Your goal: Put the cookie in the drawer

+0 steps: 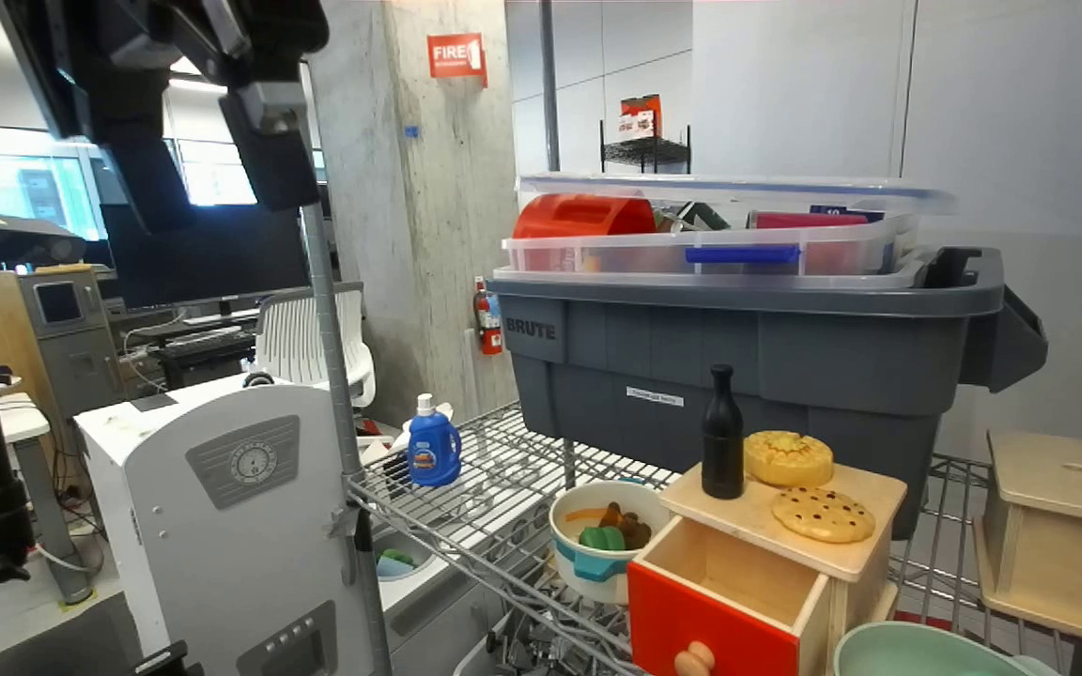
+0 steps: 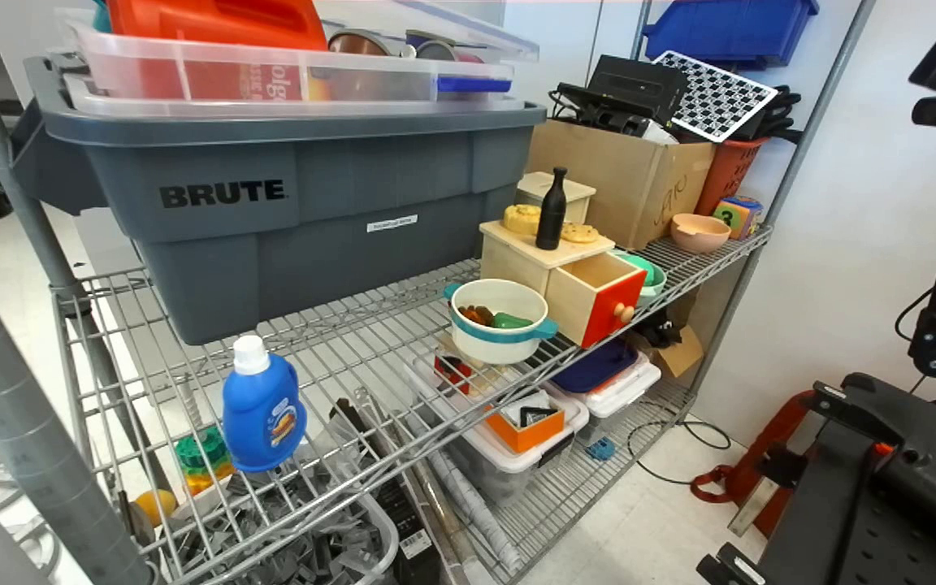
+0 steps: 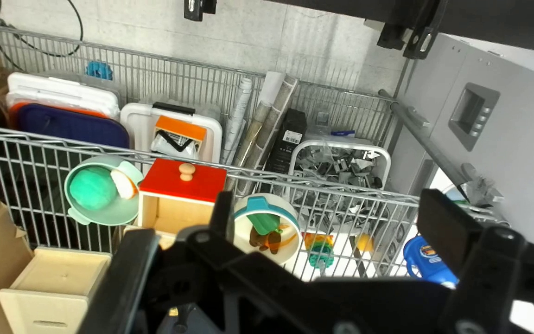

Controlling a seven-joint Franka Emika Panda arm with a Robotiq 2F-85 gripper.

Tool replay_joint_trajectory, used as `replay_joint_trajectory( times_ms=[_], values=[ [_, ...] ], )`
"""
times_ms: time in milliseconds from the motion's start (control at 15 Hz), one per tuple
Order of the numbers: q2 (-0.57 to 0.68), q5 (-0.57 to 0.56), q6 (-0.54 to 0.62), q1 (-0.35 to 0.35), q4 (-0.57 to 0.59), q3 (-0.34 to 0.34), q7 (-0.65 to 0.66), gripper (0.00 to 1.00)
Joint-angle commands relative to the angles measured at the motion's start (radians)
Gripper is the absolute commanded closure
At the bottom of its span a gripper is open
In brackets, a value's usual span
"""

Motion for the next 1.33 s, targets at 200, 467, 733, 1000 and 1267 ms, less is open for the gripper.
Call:
replay_joint_trajectory(
  times_ms=[200,467,733,1000,1267],
  values=[
    [0.127,0.003,-0.036,-0.016,0.118,-0.037,-0.009,0.0],
    [0.218,0.001,-0.069,-0.035,0.215,-0.051,-0.008,0.0],
    [0.324,0.009,-0.101,-0.062,0.325,-0.074,-0.017,0.0],
    [0.421,0.029,-0.121,-0.082,0.42,-0.094,-0.033,0.0],
    [0.505,0.041,-0.137,-0.108,0.51,-0.111,-0.049,0.0]
  ],
)
